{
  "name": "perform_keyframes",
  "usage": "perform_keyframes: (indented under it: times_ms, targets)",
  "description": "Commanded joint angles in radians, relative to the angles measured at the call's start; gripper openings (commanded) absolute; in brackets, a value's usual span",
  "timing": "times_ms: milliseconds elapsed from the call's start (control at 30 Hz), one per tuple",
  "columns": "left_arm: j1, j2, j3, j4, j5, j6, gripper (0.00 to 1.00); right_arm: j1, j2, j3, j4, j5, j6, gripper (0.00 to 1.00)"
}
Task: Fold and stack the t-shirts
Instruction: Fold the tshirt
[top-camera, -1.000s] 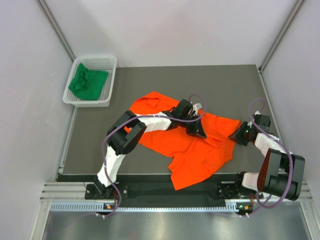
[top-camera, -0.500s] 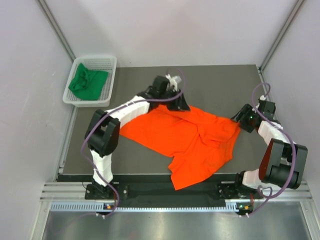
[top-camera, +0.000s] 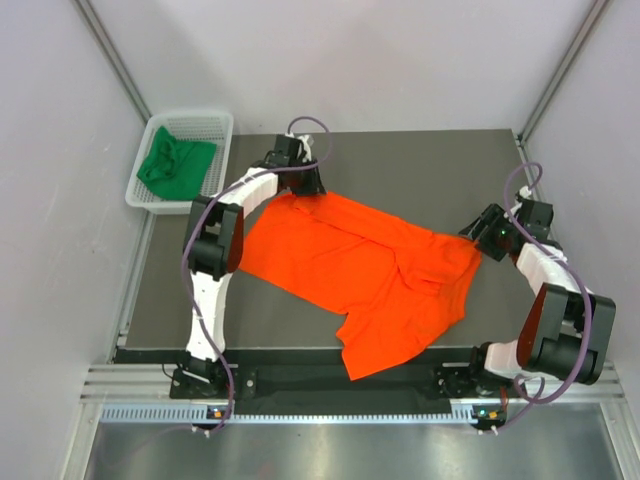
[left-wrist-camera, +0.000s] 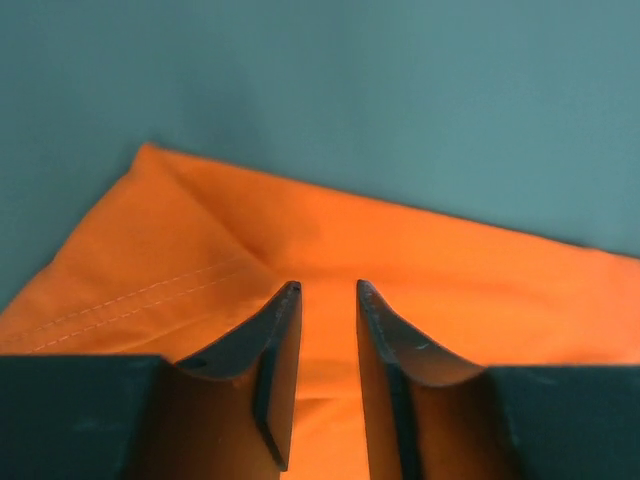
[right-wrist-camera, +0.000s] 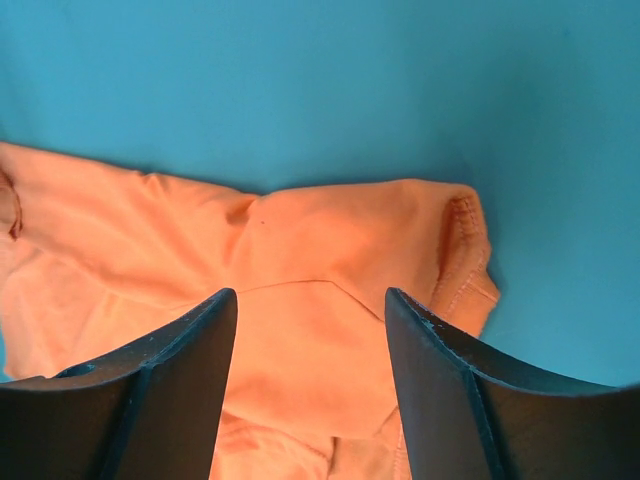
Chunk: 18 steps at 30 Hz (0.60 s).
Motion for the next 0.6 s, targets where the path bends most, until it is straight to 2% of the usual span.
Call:
perform_keyframes:
  times_ms: [0,33,67,233,300,433,567]
  targets:
    - [-0.013,0.003,0.066,-0.057,-0.124,0.044,0.27,0.012,-0.039,0.022,0.051,-0.026,-0.010,0.61]
    - [-0.013,0.004,0.072,-0.083,-0.172,0.036,0.19,0.012,-0.036,0.019,0.052,-0.027,-0.008,0.61]
    - [-0.013,0.003,0.069,-0.095,-0.173,0.028,0.18,0.014,-0.036,0.018,0.054,-0.029,-0.008,0.61]
    - [-0.014,-0.100,-0.108,0.006,-0.253,0.012,0.16,0.017,-0.026,0.008,0.074,-0.041,-0.001,0.61]
    - [-0.013,-0.115,-0.133,0.008,-0.286,0.013,0.14,0.015,-0.029,0.002,0.077,-0.042,-0.001,0.61]
    - [0.000,-0.097,-0.103,-0.061,-0.355,0.005,0.12,0.017,-0.034,-0.005,0.079,-0.041,-0.004,0.62]
    - [0.021,-0.077,-0.086,-0.057,-0.336,0.011,0.14,0.017,-0.036,-0.009,0.080,-0.041,-0.007,0.61]
